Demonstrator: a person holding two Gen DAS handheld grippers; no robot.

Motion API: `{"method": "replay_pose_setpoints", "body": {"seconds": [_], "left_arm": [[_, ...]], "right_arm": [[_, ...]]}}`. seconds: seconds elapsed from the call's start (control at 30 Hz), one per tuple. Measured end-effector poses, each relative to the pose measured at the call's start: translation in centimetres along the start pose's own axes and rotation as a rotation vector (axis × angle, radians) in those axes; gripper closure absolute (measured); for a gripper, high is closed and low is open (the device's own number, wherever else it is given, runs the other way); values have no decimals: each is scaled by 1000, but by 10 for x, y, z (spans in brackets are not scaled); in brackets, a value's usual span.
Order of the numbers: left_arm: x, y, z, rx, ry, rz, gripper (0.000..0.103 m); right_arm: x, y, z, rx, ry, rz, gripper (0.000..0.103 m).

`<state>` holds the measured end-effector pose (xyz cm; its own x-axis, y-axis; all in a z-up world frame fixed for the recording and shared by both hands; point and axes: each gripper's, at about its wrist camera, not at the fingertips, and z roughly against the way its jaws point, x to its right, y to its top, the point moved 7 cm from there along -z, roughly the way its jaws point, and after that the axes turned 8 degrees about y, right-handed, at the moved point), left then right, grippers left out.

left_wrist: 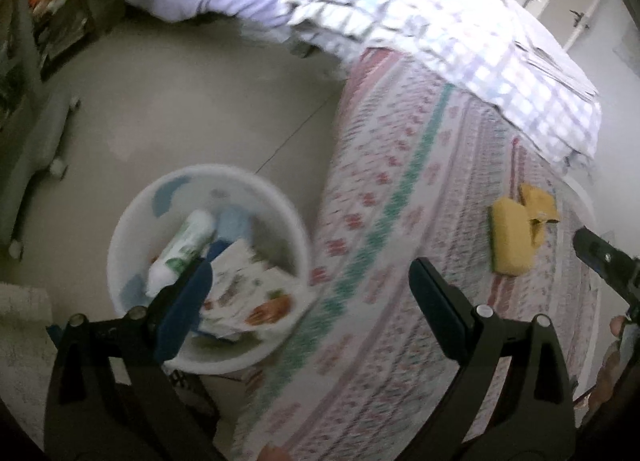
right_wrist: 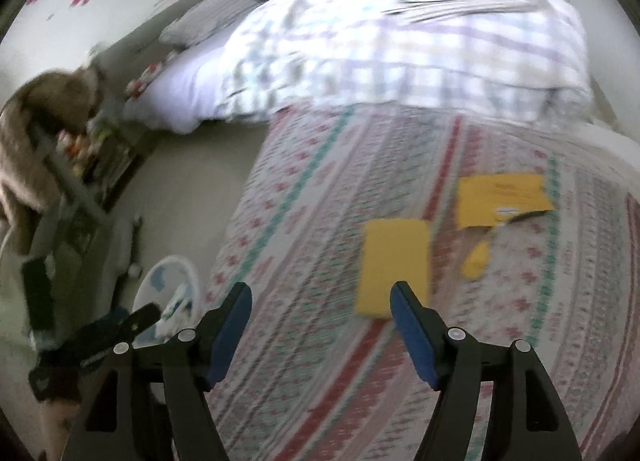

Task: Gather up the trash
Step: 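Move both tools back to the yellow sponge and yellow packet, then grasp the yellow sponge with the left tool while the right tool grasps the yellow packet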

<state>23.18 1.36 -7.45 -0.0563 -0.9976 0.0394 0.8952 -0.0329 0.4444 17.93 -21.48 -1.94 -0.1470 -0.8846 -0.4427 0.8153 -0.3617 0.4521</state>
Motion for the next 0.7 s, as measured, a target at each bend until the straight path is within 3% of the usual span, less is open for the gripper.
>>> {"method": "replay_pose_setpoints", "body": {"seconds": [0.23, 0.47, 0.7], "left_arm": [[67, 2, -3, 13, -20, -103, 5], [125, -9, -24, -32, -49, -178, 5], [179, -11, -32, -32, -86, -225, 5]], "right_arm": [[64, 14, 17, 40, -51, -122, 29], [126, 13, 30, 50, -133, -196, 28], [160, 13, 37, 43, -128, -275, 28]]}}
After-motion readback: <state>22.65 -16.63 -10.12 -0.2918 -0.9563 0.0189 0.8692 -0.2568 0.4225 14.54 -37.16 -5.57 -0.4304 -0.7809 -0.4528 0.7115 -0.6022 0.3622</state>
